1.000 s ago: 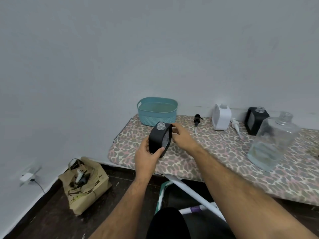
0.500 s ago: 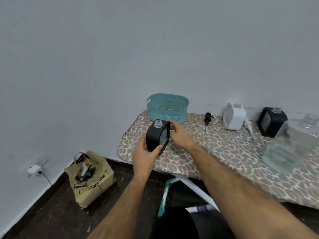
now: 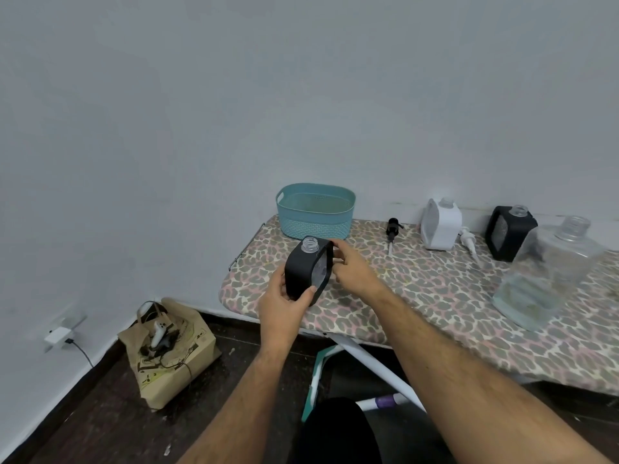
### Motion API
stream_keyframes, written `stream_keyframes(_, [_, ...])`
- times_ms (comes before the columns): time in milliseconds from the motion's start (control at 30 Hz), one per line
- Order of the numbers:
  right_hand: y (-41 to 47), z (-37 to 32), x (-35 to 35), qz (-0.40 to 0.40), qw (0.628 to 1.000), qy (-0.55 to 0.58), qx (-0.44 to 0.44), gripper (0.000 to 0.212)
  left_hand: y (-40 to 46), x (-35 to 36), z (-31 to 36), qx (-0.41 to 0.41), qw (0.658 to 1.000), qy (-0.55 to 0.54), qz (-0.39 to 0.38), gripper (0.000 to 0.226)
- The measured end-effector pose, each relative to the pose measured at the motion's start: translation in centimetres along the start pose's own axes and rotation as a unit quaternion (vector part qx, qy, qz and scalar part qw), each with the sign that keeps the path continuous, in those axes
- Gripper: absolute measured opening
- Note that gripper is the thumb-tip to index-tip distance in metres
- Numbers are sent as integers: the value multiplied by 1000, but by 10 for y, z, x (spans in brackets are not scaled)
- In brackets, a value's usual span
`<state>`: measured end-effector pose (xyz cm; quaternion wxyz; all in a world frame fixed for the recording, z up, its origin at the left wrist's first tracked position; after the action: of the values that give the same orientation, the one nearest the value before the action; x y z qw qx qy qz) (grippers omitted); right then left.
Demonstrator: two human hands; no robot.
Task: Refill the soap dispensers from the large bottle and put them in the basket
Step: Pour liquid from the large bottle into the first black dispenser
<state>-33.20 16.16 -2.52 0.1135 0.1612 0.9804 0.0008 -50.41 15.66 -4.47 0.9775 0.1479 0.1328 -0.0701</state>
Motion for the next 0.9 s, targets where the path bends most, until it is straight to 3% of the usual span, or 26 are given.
stream_keyframes(333, [-9, -5, -5, -26, 1000, -7, -8, 60, -5, 3, -1, -10, 1000, 10, -8, 60])
stream_keyframes(467, [-17, -6, -7, -53, 998, -25, -22, 69, -9, 3, 6, 0, 999, 32, -16, 76])
stream_keyframes(533, [-21, -4, -15, -40, 998, -45, -3, 70, -13, 1, 11, 4, 996, 78, 33, 81])
stream_keyframes(633, [-29, -2, -32, -2, 998, -55, 8, 67, -24, 1, 27, 89, 975, 155, 135, 61])
stream_keyframes(700, [-36, -3, -45, 28, 998, -60, -6, 60, -31, 9, 40, 159, 960, 170, 157, 46])
stream_keyframes(800, [-51, -8, -68, 70, 995, -67, -27, 50, -40, 33, 55, 225, 958, 145, 106, 30])
stream_keyframes(900, [-69, -15, -87, 99, 992, -68, -51, 44, -47, 55, 61, 232, 961, 133, 66, 27])
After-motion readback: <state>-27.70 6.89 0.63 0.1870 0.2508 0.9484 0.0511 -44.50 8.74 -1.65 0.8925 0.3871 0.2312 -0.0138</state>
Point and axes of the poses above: each hand's wrist, its own y-axis towards the middle knuckle, its own x-axis out of the palm, z = x × y, the point moved 4 cm from there along y, towards the middle knuckle, and after that the axes turned 6 degrees about y, right-handed, at the moved point
